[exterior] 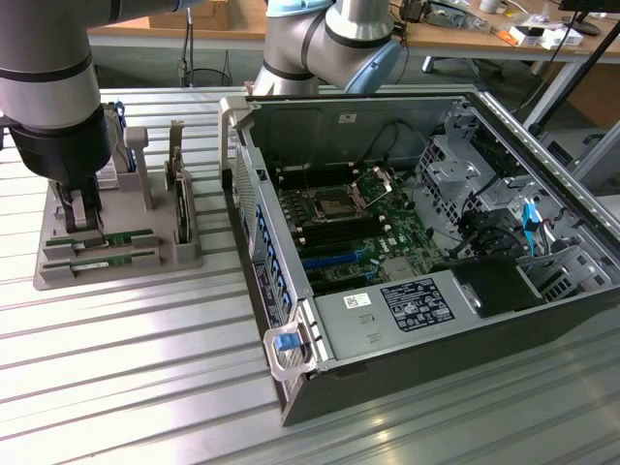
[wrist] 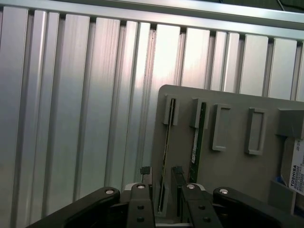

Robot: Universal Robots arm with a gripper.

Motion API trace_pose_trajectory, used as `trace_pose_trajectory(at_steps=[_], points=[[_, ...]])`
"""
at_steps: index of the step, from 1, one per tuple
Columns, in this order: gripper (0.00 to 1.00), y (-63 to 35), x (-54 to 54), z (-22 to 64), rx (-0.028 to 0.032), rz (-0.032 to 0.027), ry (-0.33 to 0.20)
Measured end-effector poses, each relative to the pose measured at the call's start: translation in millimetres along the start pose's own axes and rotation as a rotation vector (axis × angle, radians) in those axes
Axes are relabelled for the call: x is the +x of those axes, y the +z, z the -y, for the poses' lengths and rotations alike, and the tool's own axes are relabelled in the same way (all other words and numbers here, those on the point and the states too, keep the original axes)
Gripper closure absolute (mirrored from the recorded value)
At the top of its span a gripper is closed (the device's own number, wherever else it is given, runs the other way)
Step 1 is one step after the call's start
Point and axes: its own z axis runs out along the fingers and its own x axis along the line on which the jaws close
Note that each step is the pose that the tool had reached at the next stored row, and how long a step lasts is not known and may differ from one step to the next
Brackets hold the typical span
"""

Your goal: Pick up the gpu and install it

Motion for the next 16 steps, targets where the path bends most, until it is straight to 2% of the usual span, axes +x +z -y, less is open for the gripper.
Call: trace_pose_trajectory(at_steps=[16], points=[[0.7, 3.8, 0.0, 0.2, 0.0, 0.0, 0.0]])
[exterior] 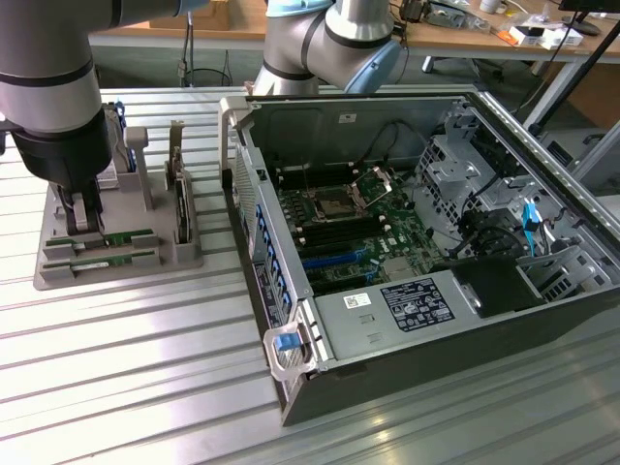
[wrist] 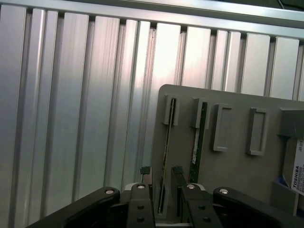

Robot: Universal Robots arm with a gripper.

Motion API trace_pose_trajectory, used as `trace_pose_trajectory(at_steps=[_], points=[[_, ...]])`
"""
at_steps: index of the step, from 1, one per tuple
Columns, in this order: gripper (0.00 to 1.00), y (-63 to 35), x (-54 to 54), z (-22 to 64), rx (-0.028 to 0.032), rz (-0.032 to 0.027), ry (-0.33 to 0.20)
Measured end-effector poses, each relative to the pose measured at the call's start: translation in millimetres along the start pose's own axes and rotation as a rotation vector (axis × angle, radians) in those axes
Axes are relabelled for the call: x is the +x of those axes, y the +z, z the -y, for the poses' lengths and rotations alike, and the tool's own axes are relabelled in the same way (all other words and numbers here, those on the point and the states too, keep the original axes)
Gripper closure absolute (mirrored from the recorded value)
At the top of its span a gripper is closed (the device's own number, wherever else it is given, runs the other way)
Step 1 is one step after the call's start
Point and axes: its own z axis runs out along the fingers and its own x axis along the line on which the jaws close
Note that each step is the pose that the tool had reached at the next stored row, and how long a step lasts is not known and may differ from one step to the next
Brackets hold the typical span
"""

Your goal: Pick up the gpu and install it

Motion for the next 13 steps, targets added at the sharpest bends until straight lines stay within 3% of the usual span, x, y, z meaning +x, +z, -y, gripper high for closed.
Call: trace_pose_trajectory(at_steps=[13], points=[[0.7, 4.1, 0.0, 0.2, 0.0, 0.0, 0.0]])
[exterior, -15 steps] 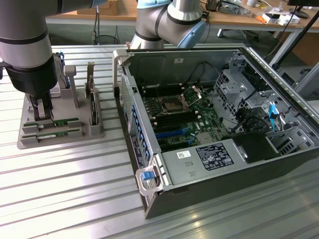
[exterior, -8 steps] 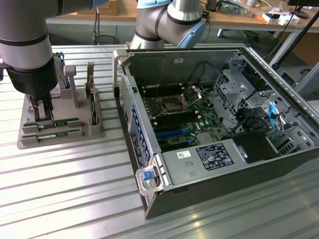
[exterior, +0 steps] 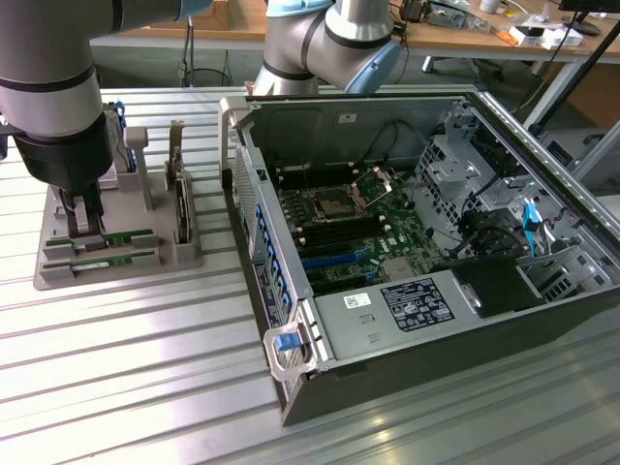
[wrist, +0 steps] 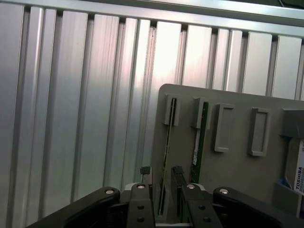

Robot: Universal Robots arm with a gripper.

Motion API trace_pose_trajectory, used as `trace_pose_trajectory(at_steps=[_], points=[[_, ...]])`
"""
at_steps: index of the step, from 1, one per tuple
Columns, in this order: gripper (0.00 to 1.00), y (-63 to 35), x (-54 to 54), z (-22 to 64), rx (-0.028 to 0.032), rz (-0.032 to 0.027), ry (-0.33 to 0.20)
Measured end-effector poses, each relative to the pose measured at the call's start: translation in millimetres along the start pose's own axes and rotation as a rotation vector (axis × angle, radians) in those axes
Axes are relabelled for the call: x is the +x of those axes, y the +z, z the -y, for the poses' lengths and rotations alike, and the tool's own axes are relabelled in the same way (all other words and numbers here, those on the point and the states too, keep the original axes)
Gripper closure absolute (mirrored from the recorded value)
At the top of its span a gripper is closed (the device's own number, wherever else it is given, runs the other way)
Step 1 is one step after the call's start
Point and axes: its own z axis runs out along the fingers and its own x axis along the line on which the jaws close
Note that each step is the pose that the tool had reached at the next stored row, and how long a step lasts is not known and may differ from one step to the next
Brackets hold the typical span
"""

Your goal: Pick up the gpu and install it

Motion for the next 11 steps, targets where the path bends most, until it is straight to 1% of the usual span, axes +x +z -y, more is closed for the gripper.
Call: trace_pose_trajectory(at_steps=[11], points=[[0.7, 2.7, 0.0, 0.1, 0.0, 0.0, 0.0]])
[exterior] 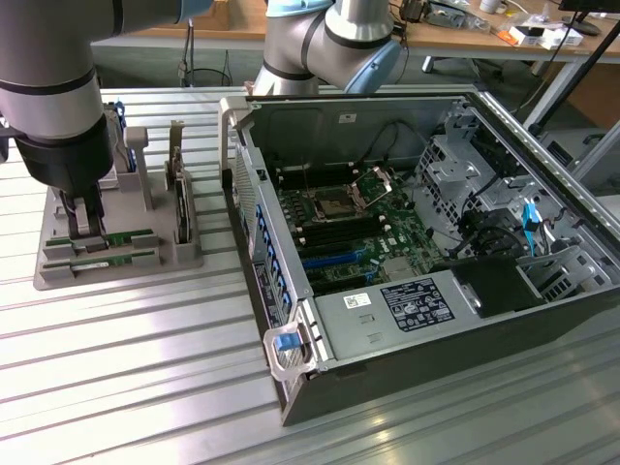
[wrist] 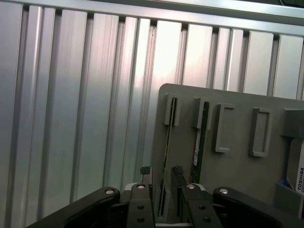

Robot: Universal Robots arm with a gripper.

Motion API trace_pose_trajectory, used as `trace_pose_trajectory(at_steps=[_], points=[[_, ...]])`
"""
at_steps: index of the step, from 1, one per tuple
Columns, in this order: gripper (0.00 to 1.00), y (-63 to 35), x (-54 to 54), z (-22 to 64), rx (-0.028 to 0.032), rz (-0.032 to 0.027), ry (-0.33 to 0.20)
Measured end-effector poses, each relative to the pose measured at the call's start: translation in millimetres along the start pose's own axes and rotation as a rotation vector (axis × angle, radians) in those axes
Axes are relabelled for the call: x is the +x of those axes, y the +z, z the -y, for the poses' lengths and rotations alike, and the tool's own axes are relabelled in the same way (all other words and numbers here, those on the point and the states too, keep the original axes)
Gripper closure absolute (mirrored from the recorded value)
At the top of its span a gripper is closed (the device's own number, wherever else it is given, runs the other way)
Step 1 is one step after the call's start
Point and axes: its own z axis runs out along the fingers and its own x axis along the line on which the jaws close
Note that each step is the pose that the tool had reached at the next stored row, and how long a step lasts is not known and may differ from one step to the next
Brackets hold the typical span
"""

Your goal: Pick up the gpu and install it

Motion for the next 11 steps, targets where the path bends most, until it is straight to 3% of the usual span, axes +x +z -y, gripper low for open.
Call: trace_pose_trajectory(at_steps=[11], points=[[0.7, 2.5, 0.0, 0.1, 0.0, 0.0, 0.0]])
